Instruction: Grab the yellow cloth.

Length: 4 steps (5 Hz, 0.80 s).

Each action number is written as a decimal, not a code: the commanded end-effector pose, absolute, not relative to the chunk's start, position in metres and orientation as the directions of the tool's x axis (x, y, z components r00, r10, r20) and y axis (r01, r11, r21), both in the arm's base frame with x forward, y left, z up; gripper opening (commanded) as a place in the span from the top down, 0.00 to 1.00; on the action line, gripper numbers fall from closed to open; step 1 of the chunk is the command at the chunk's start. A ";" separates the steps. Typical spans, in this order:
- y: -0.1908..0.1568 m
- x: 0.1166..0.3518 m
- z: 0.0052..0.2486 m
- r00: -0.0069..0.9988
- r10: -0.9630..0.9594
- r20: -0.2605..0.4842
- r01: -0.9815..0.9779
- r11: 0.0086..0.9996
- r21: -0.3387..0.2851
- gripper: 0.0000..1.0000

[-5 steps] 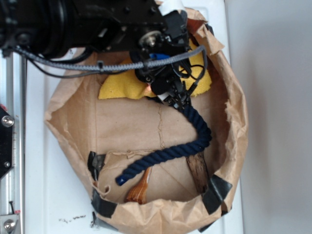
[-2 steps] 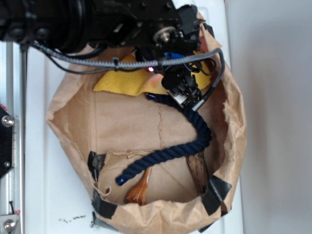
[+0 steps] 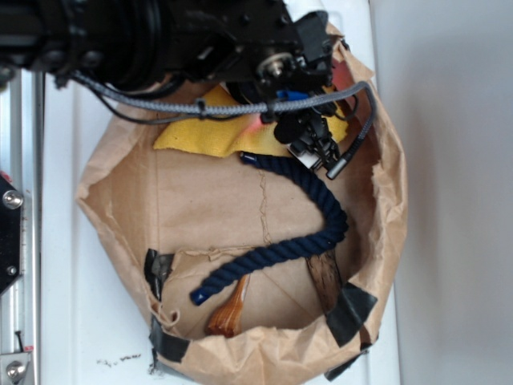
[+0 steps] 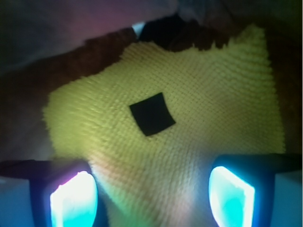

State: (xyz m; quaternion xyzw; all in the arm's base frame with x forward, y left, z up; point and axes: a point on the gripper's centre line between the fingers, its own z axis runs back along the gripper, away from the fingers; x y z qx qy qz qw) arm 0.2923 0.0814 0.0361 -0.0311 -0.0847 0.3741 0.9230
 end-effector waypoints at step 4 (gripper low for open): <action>0.097 0.293 0.053 0.707 0.678 0.201 -0.666 0.734 -0.136 1.00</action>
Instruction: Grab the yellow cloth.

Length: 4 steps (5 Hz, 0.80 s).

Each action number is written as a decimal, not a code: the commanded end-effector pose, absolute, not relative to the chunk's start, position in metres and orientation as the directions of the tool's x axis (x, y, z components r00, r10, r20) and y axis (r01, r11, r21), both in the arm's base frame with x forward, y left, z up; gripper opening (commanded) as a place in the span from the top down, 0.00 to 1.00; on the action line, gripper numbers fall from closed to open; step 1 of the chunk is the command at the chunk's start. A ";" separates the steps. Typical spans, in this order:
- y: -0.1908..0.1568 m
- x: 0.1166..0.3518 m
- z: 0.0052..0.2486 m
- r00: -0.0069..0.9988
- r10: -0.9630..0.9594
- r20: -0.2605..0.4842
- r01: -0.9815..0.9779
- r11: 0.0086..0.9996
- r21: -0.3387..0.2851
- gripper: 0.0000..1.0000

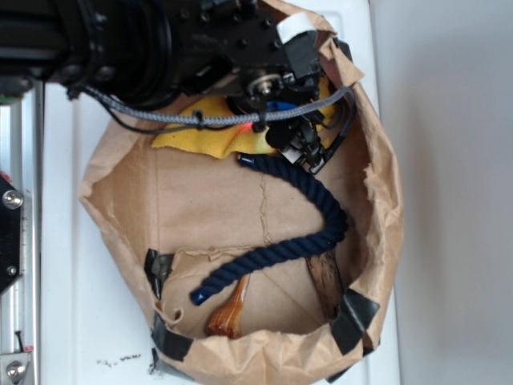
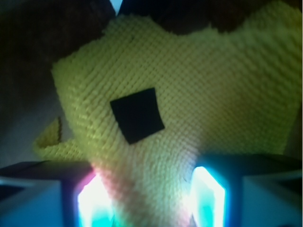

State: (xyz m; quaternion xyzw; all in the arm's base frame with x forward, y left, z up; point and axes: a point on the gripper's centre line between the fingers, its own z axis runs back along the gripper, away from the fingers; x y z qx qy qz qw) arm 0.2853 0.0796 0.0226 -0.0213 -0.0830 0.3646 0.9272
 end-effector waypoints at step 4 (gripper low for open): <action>0.056 0.254 0.191 0.649 0.705 0.287 -0.665 0.708 -0.237 1.00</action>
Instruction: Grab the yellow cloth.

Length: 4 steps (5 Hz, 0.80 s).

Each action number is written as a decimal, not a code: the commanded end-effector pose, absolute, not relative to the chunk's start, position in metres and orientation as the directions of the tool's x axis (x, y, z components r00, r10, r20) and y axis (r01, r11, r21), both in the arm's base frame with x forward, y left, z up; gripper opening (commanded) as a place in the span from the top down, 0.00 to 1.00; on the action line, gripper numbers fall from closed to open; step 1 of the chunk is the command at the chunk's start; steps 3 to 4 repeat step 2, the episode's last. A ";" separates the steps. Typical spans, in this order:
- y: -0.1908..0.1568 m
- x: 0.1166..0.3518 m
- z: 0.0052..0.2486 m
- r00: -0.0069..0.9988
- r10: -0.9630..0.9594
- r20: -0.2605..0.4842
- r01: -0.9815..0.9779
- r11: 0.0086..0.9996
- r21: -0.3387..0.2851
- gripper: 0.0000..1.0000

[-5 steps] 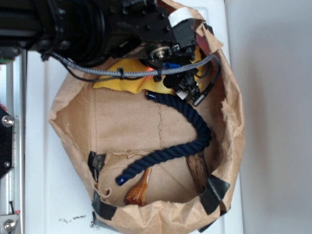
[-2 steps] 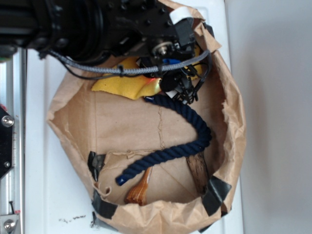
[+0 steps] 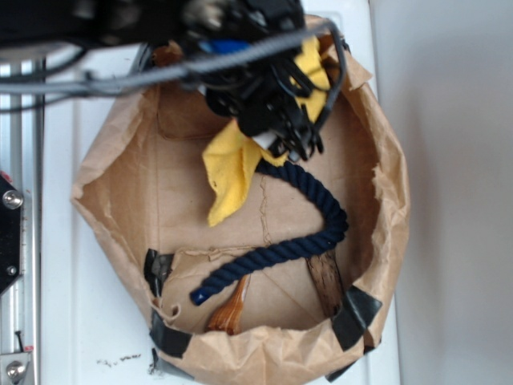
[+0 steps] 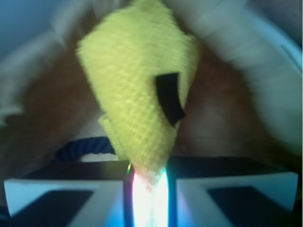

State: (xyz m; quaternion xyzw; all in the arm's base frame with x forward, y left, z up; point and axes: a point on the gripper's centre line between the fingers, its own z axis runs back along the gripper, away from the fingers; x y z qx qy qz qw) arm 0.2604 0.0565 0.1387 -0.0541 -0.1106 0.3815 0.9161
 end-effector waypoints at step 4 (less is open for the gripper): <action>0.053 0.250 0.202 0.660 0.693 0.288 -0.645 0.720 -0.254 1.00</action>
